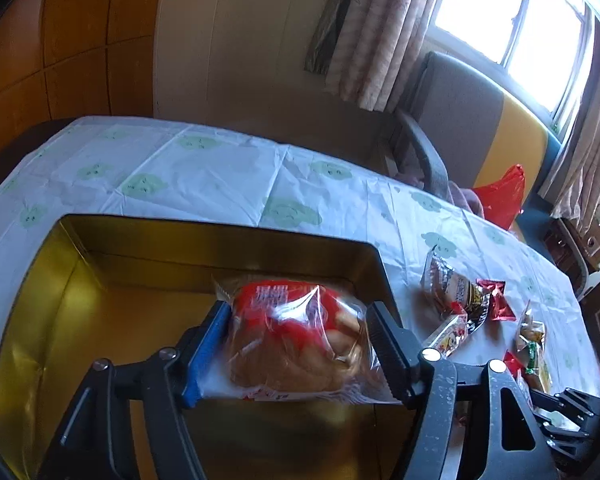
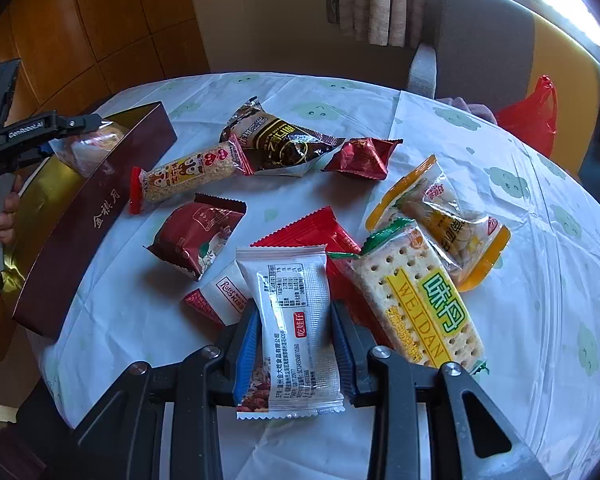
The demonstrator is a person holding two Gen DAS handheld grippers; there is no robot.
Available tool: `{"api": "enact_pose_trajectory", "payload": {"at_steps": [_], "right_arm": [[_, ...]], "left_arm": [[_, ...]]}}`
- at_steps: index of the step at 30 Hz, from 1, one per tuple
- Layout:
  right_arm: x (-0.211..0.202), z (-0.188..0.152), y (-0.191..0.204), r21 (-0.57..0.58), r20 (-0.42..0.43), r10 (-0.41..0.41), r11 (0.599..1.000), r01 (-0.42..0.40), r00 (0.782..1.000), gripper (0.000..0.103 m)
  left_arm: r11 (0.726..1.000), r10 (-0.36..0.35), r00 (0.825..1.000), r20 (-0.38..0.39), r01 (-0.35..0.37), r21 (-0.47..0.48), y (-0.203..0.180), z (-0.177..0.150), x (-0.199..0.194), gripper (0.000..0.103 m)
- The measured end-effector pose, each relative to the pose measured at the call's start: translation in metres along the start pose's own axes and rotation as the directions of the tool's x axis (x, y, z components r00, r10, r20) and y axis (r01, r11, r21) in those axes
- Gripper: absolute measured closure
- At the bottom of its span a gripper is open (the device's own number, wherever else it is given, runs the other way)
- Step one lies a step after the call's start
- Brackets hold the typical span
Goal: Organize snacks
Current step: 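Carry the bread bun into the gold tin and release it while the right tool grasps the white sachet, then carry the white sachet into the gold tin and open the right tool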
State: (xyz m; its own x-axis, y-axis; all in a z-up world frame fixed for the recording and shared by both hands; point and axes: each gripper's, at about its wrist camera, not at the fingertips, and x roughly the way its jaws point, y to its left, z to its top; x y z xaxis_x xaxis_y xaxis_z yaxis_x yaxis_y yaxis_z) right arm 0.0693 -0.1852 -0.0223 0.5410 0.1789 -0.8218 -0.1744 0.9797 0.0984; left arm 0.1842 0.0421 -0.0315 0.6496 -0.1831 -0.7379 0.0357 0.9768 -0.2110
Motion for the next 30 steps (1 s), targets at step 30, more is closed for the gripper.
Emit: {"api": "enact_pose_trajectory", "payload": {"at_steps": [30], "right_arm": [[-0.023, -0.008, 0.057, 0.078, 0.039, 0.07, 0.994, -0.073, 0.997, 0.069]], "left_arm": [[0.972, 0.231, 0.972, 0.034, -0.232, 0.041, 0.01, -0.097, -0.092, 0.017]]}}
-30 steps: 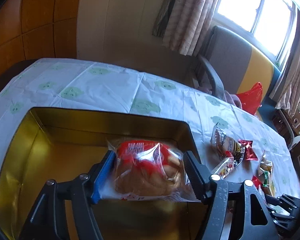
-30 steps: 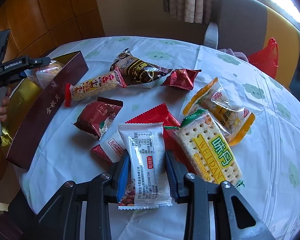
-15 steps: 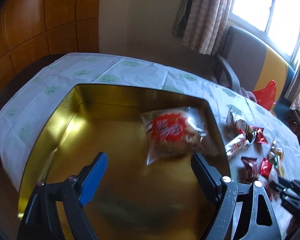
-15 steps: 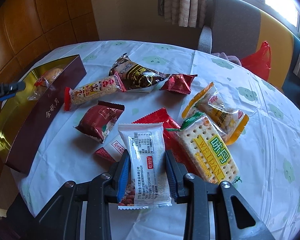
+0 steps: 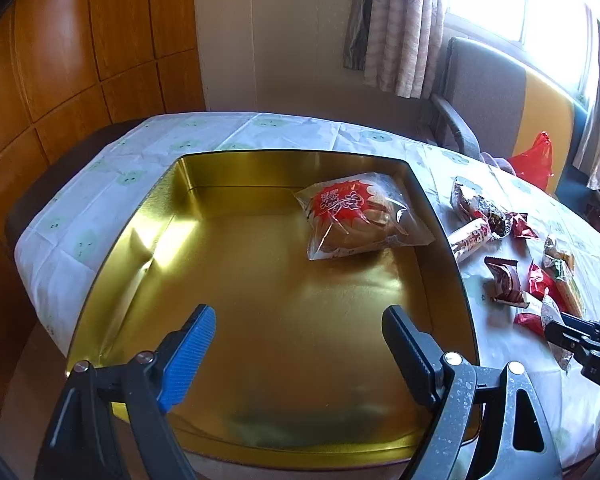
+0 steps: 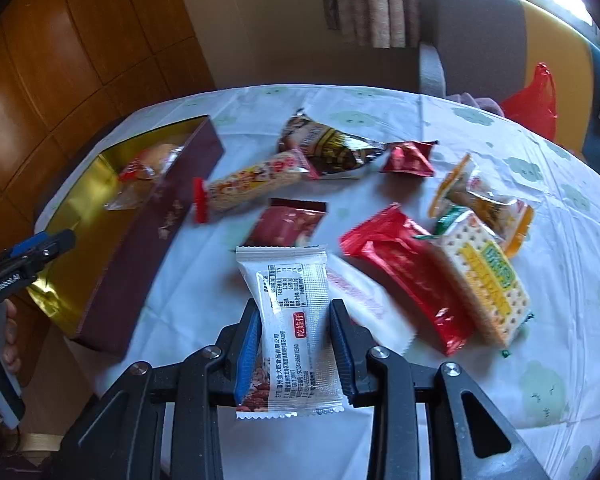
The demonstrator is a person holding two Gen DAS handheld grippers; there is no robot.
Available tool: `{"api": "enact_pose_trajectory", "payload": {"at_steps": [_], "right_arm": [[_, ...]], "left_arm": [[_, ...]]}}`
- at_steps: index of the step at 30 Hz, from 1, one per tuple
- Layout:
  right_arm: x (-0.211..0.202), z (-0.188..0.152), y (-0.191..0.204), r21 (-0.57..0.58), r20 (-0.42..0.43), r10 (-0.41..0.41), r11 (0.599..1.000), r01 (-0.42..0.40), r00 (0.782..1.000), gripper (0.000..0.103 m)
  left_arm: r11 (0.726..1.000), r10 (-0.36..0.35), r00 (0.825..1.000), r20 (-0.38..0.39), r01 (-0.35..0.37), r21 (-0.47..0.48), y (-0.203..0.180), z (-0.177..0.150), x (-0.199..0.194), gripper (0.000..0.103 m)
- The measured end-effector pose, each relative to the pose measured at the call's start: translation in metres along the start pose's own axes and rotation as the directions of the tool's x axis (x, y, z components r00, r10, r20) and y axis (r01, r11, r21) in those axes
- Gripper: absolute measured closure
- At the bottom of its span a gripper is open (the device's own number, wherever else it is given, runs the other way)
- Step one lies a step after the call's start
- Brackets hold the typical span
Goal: Organize snacks
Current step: 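Carry the white sachet into the gold tin and open the right tool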
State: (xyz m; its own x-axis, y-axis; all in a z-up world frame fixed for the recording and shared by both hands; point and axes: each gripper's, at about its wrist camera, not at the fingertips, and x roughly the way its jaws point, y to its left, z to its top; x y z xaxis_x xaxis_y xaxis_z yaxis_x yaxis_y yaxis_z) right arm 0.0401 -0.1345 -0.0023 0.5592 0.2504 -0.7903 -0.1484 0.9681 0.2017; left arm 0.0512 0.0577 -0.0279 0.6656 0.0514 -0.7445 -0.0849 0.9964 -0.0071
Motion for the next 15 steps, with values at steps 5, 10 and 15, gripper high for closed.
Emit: {"api": "enact_pose_trajectory", "payload": {"at_steps": [5, 10, 15], "right_arm": [[-0.005, 0.004, 0.026, -0.002, 0.005, 0.085, 0.996, -0.085, 0.996, 0.069], [-0.002, 0.012, 0.054, 0.026, -0.003, 0.19, 0.982, -0.189, 0.982, 0.069], [0.001, 0.023, 0.077, 0.062, -0.006, 0.288, 0.956, -0.287, 0.958, 0.069]], "left_arm": [[1.0, 0.017, 1.0, 0.017, -0.017, 0.0, 0.003, -0.003, -0.007, 0.017], [1.0, 0.027, 0.999, 0.032, -0.027, -0.008, 0.006, -0.003, -0.013, 0.017], [0.999, 0.038, 0.998, 0.04, -0.037, -0.017, 0.012, -0.003, -0.016, 0.017]]}}
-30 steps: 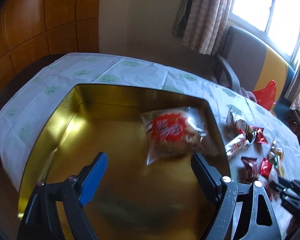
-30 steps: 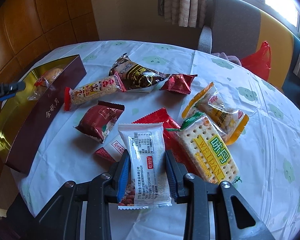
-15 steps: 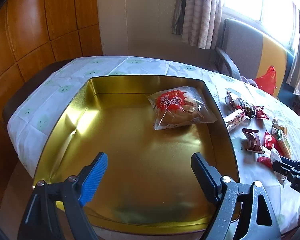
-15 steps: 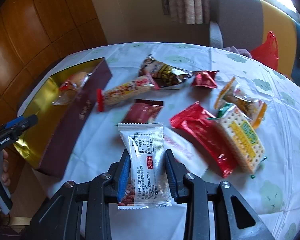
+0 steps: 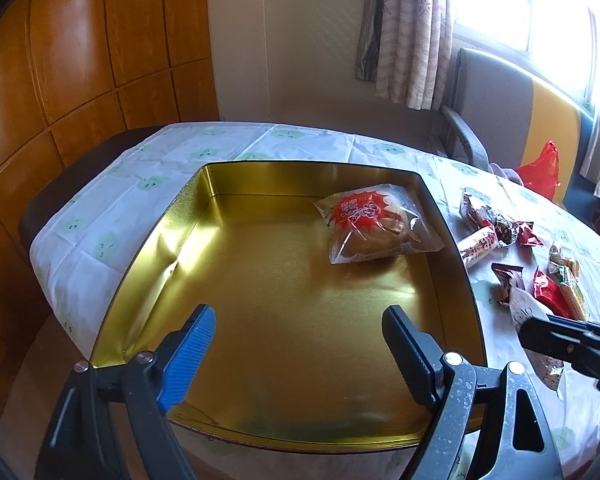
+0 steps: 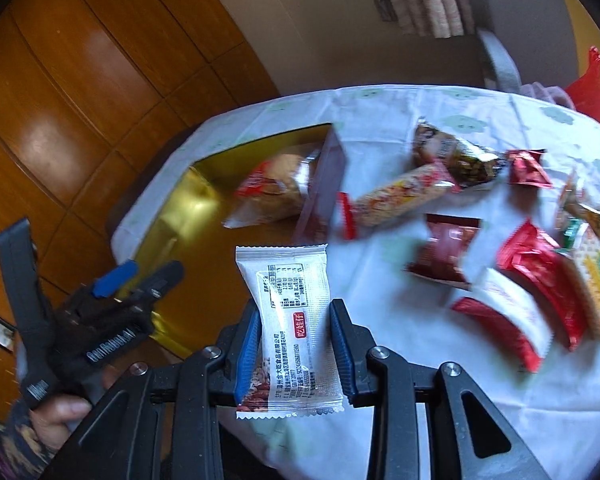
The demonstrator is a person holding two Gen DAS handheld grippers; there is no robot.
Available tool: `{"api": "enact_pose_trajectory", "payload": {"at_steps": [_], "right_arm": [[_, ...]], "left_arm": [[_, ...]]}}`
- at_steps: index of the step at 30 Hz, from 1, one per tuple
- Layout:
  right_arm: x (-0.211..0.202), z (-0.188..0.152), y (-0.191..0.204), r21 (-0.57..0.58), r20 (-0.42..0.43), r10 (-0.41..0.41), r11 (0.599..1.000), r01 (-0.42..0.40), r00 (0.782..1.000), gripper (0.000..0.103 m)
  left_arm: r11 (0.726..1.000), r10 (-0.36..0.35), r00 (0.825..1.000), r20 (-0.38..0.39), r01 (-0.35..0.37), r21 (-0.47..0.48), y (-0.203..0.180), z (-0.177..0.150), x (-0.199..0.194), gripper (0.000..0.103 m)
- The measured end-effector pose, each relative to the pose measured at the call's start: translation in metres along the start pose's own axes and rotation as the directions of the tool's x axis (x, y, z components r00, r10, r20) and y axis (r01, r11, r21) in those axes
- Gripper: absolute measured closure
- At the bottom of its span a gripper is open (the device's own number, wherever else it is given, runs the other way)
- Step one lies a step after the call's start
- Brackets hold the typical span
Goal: Organize snacks
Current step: 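Carry the white sachet into the gold tin and open the right tool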
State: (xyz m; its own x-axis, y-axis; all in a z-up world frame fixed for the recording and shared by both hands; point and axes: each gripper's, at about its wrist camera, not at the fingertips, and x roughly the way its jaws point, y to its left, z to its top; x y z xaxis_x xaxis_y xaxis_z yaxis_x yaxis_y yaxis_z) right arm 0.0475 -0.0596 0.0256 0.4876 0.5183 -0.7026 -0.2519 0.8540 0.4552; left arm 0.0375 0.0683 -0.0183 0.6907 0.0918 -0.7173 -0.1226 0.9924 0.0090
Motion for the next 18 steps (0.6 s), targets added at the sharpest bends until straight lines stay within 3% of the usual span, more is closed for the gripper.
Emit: {"api": "enact_pose_trajectory", "payload": {"at_steps": [9, 18], "right_arm": [[0.026, 0.02, 0.021, 0.105, -0.025, 0.116, 0.988, -0.112, 0.993, 0.068], [0.063, 0.043, 0.04, 0.095, -0.036, 0.024, 0.995, -0.02, 0.999, 0.066]], "left_arm": [[0.999, 0.021, 1.0, -0.009, -0.022, -0.034, 0.013, -0.002, 0.004, 0.017], [0.998, 0.029, 0.999, -0.019, -0.03, -0.06, 0.023, -0.004, 0.009, 0.017]]}}
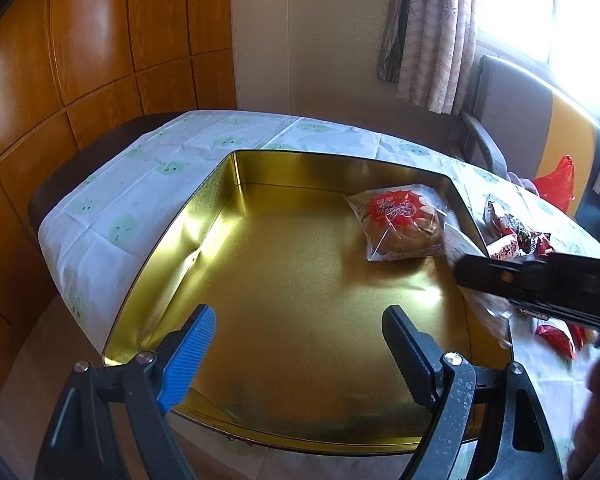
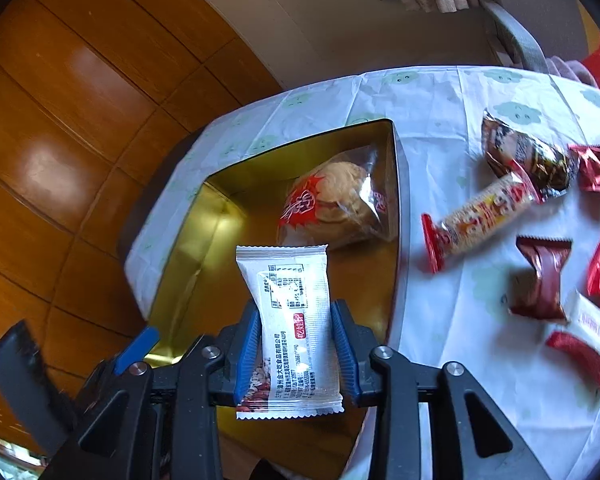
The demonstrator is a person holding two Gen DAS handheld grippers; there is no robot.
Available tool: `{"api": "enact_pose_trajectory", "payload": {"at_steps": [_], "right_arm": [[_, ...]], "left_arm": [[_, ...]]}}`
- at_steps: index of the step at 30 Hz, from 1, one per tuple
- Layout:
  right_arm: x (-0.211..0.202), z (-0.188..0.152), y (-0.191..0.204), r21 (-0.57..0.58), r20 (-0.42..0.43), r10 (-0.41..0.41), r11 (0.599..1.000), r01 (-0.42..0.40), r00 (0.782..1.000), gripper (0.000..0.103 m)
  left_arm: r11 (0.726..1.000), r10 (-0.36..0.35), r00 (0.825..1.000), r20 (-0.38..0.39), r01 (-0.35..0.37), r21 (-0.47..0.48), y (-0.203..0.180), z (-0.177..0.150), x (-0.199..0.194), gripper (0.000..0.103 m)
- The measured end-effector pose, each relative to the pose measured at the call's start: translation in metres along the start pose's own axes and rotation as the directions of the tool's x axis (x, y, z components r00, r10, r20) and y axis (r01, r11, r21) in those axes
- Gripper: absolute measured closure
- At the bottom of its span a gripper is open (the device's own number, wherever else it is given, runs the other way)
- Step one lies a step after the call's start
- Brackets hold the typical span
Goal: Organize snacks
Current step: 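Carry the white sachet into the gold tin and open the right tool, then move both tools back from the tin toward the snack pile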
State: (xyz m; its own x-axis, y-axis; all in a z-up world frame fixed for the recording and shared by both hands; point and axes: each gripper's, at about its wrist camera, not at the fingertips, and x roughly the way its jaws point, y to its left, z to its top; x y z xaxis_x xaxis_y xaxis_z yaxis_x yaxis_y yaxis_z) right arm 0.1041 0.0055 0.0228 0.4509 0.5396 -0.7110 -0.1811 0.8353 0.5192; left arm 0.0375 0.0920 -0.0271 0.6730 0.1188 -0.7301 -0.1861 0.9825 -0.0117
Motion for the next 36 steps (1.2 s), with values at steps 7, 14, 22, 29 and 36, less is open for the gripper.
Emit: {"api": "enact_pose_trajectory", "payload": {"at_steps": [7, 14, 22, 29, 36], "right_arm": [[0.009, -0.005, 0.0, -0.052, 0.018, -0.097, 0.994, 0.098, 0.995, 0.065], [-0.009, -0.017, 0.003, -0.104, 0.086, -0.112, 0.987, 0.12, 0.99, 0.065], [-0.048, -0.024, -0.002, -0.107, 0.186, -0.152, 0.979, 0.174, 0.971, 0.065], [-0.079, -0.035, -0.035, -0.075, 0.24, -0.266, 0.954, 0.291, 0.934, 0.065], [-0.114, -0.054, -0.104, 0.011, 0.243, -0.458, 0.883, 0.47, 0.855, 0.065]], "left_arm": [[1.0, -0.002, 1.0, -0.014, 0.002, 0.006, -0.001, -0.002, 0.005, 0.017], [1.0, 0.001, 1.0, -0.001, -0.001, 0.021, -0.006, -0.003, 0.002, 0.017], [0.999, -0.01, 1.0, 0.017, 0.009, 0.044, -0.013, -0.003, -0.005, 0.017], [0.997, -0.025, 1.0, 0.019, 0.023, 0.078, -0.023, -0.004, -0.01, 0.017], [0.991, -0.055, 0.998, 0.019, 0.053, 0.124, -0.04, -0.005, -0.015, 0.017]]}}
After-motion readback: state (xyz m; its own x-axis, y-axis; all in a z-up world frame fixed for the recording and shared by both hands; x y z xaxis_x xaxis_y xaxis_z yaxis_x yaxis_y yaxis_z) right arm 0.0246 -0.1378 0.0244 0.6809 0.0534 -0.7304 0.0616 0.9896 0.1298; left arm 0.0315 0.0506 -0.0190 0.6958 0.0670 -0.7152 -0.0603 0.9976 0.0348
